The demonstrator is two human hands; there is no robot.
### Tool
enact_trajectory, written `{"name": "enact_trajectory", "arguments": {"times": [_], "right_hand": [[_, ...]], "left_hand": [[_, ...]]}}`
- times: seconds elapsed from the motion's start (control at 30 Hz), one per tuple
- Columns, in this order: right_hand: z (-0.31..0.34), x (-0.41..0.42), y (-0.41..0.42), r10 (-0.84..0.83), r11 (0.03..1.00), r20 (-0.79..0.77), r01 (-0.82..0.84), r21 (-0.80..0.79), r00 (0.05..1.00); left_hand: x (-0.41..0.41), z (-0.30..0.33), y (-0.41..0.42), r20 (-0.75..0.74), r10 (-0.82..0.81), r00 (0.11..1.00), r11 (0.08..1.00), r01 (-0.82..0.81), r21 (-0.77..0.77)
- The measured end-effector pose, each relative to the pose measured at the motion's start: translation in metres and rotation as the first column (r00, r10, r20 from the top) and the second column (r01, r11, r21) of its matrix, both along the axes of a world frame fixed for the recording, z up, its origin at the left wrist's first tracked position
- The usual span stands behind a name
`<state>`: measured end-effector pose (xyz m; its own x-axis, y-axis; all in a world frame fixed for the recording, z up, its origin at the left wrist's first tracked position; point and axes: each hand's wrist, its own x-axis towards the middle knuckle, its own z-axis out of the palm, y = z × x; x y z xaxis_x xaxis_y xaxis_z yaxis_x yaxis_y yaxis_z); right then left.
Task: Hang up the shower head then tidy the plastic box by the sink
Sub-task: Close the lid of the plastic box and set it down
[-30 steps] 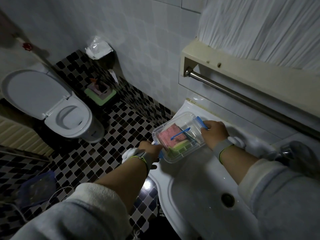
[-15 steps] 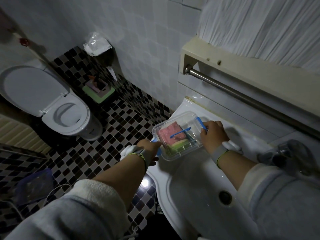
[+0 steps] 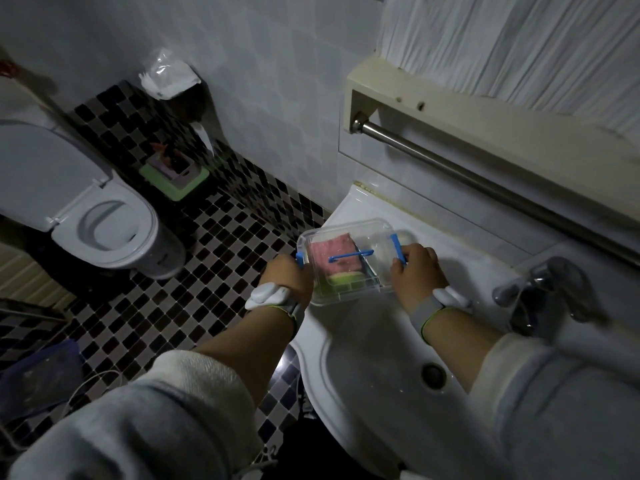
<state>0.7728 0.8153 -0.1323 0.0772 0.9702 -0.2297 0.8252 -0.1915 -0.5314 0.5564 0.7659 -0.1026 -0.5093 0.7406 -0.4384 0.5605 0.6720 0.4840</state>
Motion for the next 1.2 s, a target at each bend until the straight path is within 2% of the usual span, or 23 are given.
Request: {"name": "enact_trajectory", "arguments": {"times": [0.17,0.3,0.37,0.47,0.67,0.93,1.2], "right_hand": [[0.005,0.010,-0.022,-0.079,0.992,-0.120,0.066,-0.108,0.990],[0.013,0.019,-0.038,-0.106,0.986,-0.177,0.081,-0.143,0.979],[0.020,0.025,-0.043,-0.110,0.989,-0.200,0.087,-0.122,0.974],[0.032,0.032,-0.051,-0.118,0.988,-0.236,0.091,-0.122,0.964],[0.049,0.034,-0.057,-0.166,0.985,-0.328,0.140,-0.102,0.930],[0.051,0.029,-0.026,-0.194,0.981,-0.297,0.182,-0.067,0.935],[0.032,0.011,0.005,-0.298,0.952,-0.237,0.268,-0.150,0.925]], "left_hand": [[0.012,-0.004,-0.006,-0.006,-0.061,0.998,0.997,0.061,0.051],[0.011,-0.005,-0.007,0.011,-0.157,0.988,0.987,0.157,-0.030],[0.006,-0.015,-0.003,0.015,-0.148,0.989,0.988,0.149,-0.040],[-0.003,-0.038,0.010,0.018,-0.109,0.994,0.994,0.108,0.025],[0.012,0.030,0.027,0.108,-0.211,0.972,0.967,0.191,0.168],[0.005,0.047,0.075,0.184,-0.339,0.922,0.938,0.318,0.137],[-0.008,0.027,0.124,0.210,-0.464,0.860,0.885,0.444,0.139]]}}
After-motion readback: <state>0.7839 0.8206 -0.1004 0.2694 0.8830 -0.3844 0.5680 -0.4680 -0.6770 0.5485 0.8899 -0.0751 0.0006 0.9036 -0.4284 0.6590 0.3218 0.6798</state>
